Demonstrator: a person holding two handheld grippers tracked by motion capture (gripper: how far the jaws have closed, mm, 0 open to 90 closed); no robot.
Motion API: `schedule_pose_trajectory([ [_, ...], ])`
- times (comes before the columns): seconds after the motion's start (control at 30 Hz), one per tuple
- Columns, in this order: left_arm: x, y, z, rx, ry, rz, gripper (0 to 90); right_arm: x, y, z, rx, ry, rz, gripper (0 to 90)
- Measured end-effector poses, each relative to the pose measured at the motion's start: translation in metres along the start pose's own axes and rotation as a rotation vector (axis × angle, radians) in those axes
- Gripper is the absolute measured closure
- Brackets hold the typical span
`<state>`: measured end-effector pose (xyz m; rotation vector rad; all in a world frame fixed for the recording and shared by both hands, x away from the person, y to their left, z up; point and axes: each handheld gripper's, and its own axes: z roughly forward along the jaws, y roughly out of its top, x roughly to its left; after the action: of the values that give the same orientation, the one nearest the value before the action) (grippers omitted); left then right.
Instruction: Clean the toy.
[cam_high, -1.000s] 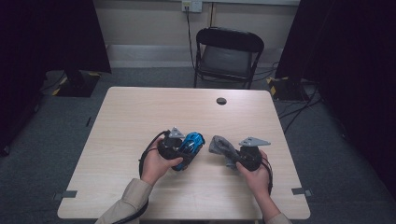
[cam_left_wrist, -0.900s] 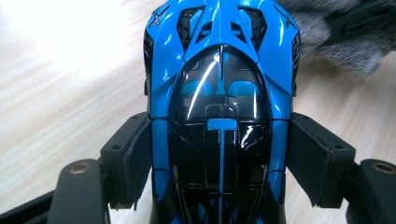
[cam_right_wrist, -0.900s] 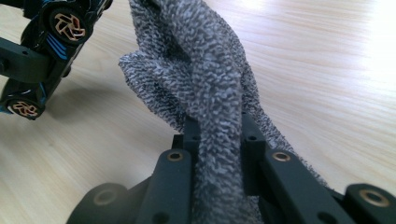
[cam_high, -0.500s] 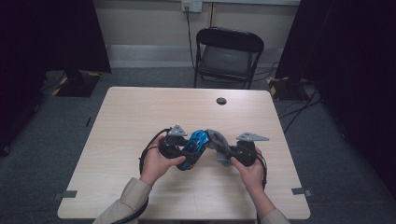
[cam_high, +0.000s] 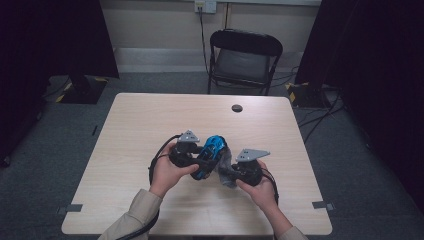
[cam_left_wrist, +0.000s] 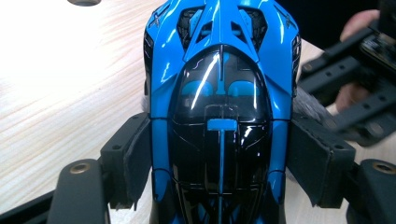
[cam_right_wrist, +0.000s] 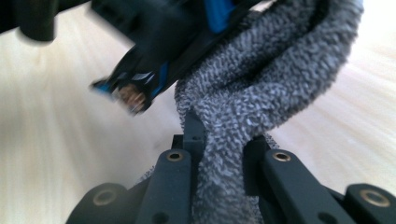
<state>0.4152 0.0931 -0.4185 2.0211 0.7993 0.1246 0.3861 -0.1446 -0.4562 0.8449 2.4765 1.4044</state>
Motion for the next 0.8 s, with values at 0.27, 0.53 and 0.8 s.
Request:
schedule_pose_trajectory([
  [0.27,0.0,0.001,-0.003,-0.004,-0.003,-0.003,27.9,-0.005,-0.011,-0.01,0.035,0.002,0.013,78.3],
  [0.53,-0.008,0.002,-0.004,-0.003,-0.036,0.01,27.9,-0.037,0.006,-0.039,-0.128,-0.177,0.131,78.3],
  [0.8,-0.009,0.004,-0.002,-0.02,-0.046,0.007,27.9,-0.018,0.019,-0.017,-0.124,-0.091,0.061,78.1],
])
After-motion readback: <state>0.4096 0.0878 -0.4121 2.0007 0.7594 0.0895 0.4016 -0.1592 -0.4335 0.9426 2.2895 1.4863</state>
